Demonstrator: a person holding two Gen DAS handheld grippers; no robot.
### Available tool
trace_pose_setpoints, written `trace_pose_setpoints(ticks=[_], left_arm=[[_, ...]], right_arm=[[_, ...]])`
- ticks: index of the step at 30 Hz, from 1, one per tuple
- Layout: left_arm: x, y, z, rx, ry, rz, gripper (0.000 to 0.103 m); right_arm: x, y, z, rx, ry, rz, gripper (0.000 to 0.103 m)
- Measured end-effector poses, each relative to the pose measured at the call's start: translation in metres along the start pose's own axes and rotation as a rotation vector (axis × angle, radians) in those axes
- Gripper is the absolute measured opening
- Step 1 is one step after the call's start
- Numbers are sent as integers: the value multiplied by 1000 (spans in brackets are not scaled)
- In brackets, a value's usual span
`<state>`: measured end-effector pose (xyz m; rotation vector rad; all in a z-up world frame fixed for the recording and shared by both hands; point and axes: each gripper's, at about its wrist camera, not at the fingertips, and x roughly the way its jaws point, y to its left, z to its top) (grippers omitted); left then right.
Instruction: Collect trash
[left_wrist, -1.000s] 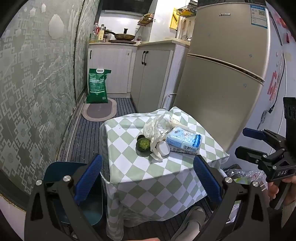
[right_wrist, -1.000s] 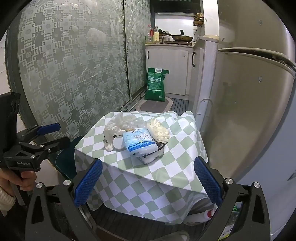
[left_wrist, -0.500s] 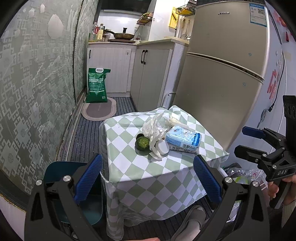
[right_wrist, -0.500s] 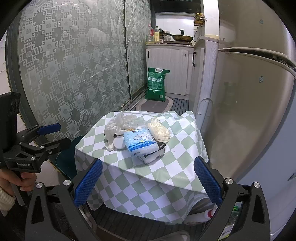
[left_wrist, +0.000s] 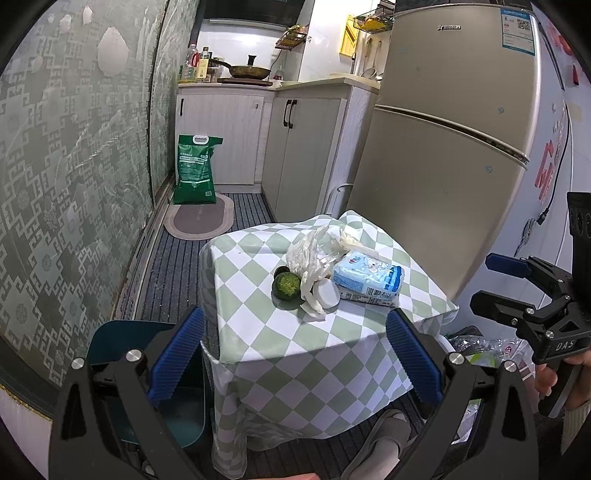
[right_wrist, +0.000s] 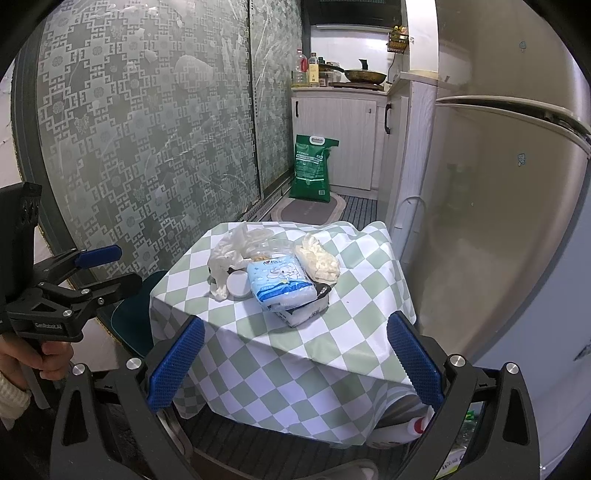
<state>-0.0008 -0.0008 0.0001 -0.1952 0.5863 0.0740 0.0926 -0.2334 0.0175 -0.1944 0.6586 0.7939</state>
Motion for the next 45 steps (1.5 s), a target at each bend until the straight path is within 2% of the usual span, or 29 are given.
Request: trace_pose_setpoints(ticks=[45], left_arm=[[0, 0, 0, 1, 0, 1, 100]], right_arm=[[-3, 0, 1, 0, -2, 2, 100]])
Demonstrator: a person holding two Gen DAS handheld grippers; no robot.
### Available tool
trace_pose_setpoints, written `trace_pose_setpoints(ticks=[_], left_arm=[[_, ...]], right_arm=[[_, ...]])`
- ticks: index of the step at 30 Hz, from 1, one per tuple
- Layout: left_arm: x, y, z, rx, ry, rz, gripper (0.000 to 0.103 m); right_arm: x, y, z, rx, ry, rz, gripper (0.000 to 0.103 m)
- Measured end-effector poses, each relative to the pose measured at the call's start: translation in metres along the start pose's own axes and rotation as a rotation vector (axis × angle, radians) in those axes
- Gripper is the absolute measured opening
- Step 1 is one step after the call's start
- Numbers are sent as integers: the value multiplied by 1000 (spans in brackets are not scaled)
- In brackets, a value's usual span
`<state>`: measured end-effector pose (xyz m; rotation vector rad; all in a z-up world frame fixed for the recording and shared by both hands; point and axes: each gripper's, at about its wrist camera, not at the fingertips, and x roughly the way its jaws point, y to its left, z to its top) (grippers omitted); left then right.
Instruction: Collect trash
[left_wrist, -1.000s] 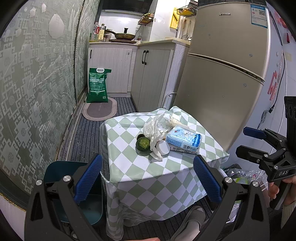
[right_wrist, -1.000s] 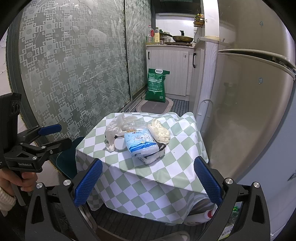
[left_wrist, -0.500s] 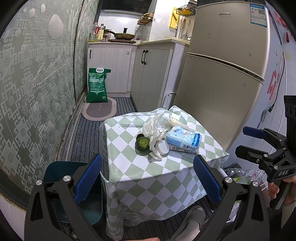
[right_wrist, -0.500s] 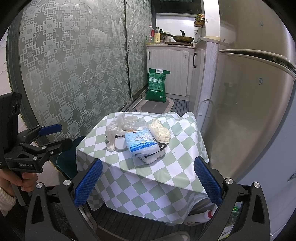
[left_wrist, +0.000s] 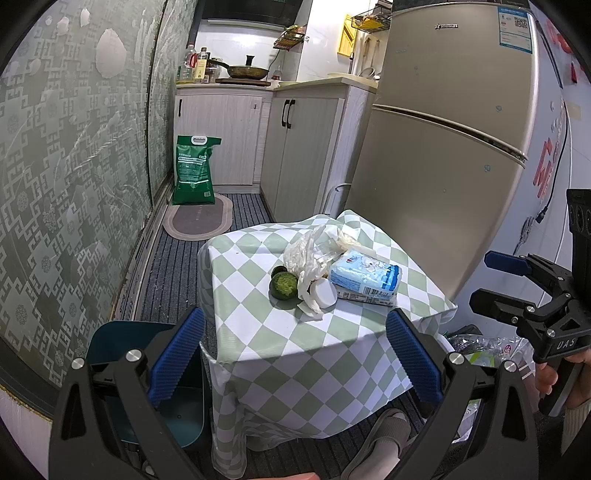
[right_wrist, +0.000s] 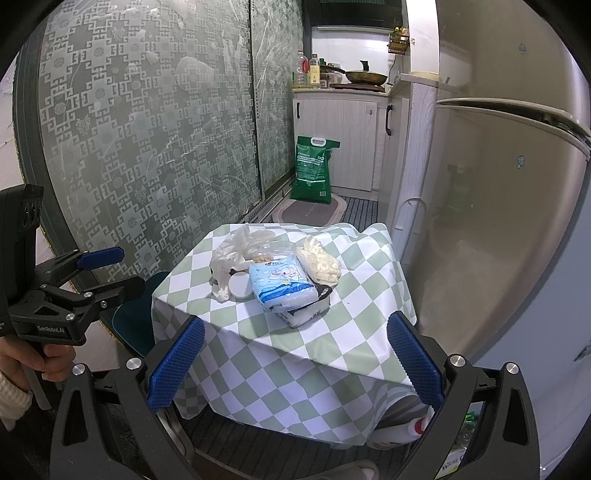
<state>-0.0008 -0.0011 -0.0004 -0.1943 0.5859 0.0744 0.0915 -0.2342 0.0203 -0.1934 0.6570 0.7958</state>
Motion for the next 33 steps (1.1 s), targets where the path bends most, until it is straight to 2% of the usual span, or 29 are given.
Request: trace_pose_setpoints(ticks=[26, 29, 30, 33], left_arm=[[1, -1, -1, 19, 6, 0, 100], [5, -1, -4, 30, 16, -5, 91], [7, 0, -5, 32, 21, -4, 86], [9, -2, -6, 48, 26, -34, 86]], right_arm=[[1, -3, 0, 7, 9, -20, 100], [1, -1, -1, -3, 10, -21, 100], [1, 1, -1, -7, 11, -16, 99], [-1, 4, 1, -9, 8, 0, 86]])
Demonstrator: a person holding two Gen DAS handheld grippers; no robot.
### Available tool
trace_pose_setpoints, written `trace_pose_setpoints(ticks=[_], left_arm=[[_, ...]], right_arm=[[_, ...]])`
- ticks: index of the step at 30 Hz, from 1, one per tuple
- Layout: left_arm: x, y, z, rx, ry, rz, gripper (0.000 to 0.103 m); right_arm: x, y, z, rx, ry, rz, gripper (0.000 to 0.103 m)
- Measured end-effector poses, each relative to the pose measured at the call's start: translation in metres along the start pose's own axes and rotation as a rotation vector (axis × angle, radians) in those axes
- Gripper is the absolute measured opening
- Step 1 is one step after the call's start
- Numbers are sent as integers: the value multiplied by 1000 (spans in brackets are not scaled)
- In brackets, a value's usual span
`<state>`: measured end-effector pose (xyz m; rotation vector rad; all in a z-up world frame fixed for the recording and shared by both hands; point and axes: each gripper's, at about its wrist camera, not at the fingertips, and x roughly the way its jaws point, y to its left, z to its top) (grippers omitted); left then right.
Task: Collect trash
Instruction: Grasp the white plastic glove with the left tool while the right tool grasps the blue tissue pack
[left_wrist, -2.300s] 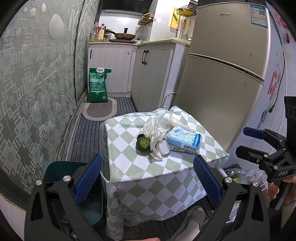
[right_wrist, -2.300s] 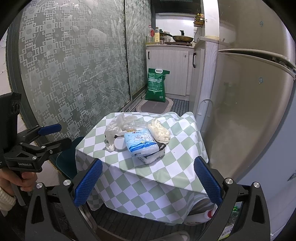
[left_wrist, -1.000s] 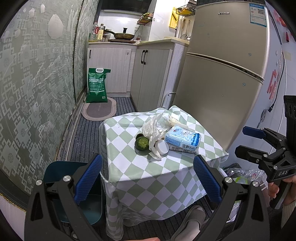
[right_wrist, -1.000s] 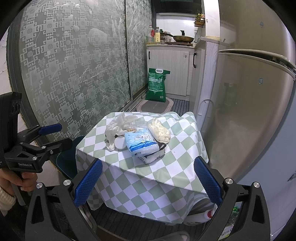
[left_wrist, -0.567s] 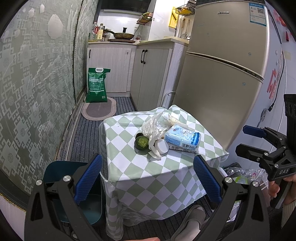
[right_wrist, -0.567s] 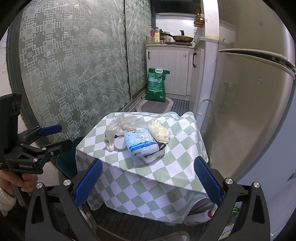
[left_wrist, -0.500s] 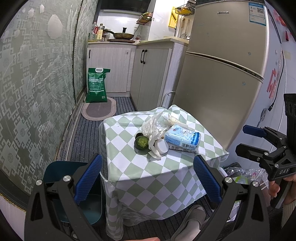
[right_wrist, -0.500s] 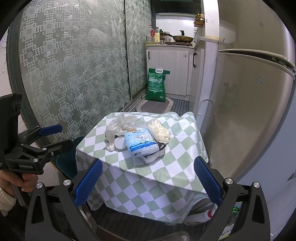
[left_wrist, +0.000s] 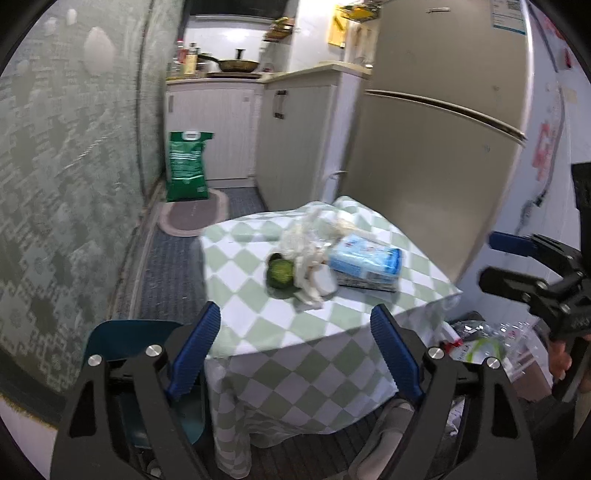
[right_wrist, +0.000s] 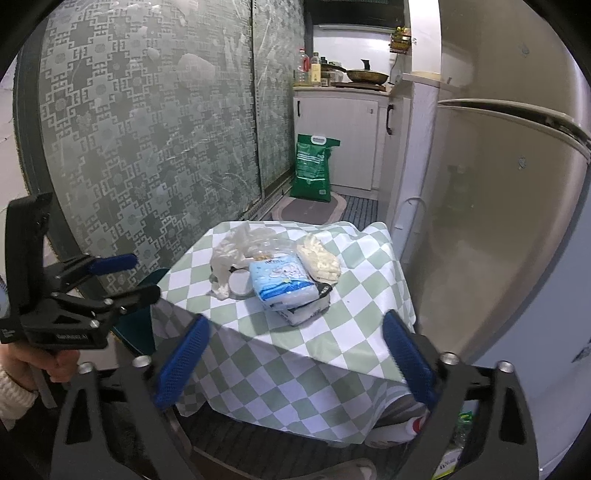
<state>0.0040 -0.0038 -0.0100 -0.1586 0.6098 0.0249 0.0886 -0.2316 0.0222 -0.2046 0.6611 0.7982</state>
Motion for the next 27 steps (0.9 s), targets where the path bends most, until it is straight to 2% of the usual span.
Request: trace_pose_setpoints(ticks=[3, 5, 7, 12, 15, 20, 22, 24, 27], left_arm=[[-3, -6, 4, 33, -14, -26, 86], [0, -9, 12, 53, -6, -27, 78], [8, -11, 20, 79, 15, -21, 65], [36, -14, 38, 153, 74, -9, 50], [55, -13, 44, 153, 111, -19, 48], [80, -12, 51, 140, 157, -14, 37], [87, -12, 52, 143, 168, 7, 21], [93, -13, 51, 154, 176, 16, 10], [96, -13, 52, 149, 181, 10, 6]], right_arm=[[0, 0, 3, 10, 1, 19, 75], [-1, 0, 4, 20, -4, 34, 69], [-2, 0, 5, 28, -10, 47, 65], [4, -4, 4, 52, 10, 73, 61], [8, -3, 5, 47, 22, 77, 57], [16, -3, 8, 20, 46, 75, 55], [23, 0, 9, -14, 62, 68, 55], [29, 1, 10, -42, 72, 68, 55], [42, 1, 12, -83, 86, 65, 55]])
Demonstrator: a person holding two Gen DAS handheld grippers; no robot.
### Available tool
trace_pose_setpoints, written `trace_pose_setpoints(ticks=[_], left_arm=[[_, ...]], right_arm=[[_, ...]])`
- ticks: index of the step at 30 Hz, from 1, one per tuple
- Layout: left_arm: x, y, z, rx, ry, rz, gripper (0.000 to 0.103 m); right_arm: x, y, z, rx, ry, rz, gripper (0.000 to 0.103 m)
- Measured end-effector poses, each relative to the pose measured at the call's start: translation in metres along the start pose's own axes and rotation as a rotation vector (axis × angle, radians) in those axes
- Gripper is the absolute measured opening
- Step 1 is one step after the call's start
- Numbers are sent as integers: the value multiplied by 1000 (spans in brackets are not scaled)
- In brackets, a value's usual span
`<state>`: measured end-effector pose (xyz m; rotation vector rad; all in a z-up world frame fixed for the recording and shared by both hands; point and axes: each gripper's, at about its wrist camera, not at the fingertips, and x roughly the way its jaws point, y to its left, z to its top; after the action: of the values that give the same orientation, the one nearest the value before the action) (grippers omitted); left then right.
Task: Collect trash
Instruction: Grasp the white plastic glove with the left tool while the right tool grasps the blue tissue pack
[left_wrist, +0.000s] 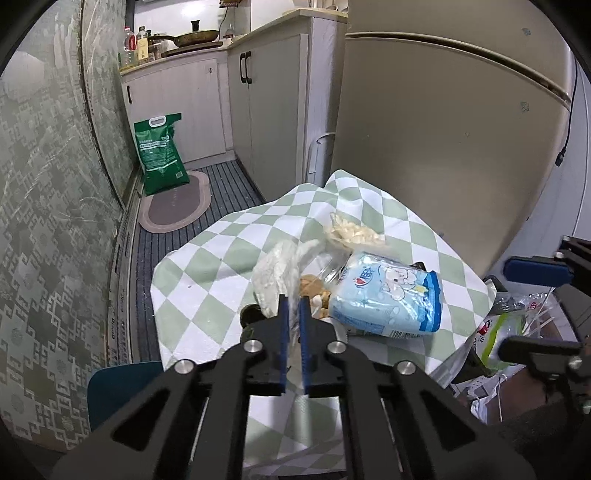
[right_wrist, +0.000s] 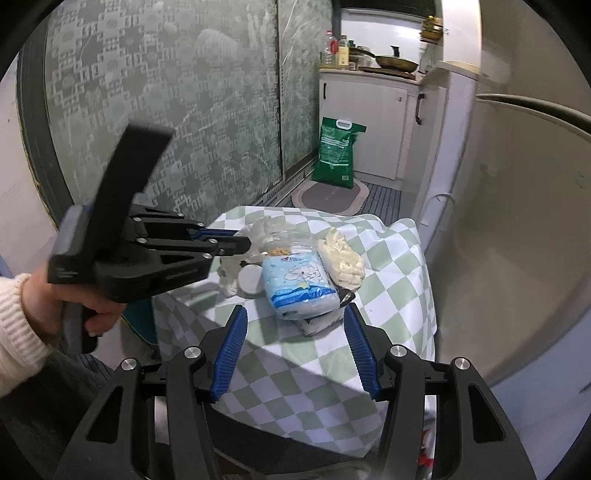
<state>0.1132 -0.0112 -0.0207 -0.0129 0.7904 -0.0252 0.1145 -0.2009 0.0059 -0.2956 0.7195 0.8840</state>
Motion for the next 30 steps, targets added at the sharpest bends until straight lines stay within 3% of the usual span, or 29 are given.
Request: trace_pose_setpoints(ticks=[4, 7, 9, 16, 23, 30], left_arm=[[-12, 3, 4, -27, -25, -9, 5], [-22, 8, 7, -66, -44, -36, 5], [-30, 10, 8, -87, -57, -59, 5], [-50, 12, 10, -141, -106, -132, 5], [-66, 18, 4, -145, -135, -149, 5], [-73, 30, 1, -174, -149, -152, 5]], right_arm=[[23, -6, 1, -36, 27, 3, 56], [38, -11, 3, -34, 17, 24, 66], [42, -13, 4, -26, 3, 35, 67], [53, -10, 10, -30, -3, 63, 66], [71, -9, 10, -31, 30, 47, 58], [81, -18, 3, 10, 41, 59, 58]])
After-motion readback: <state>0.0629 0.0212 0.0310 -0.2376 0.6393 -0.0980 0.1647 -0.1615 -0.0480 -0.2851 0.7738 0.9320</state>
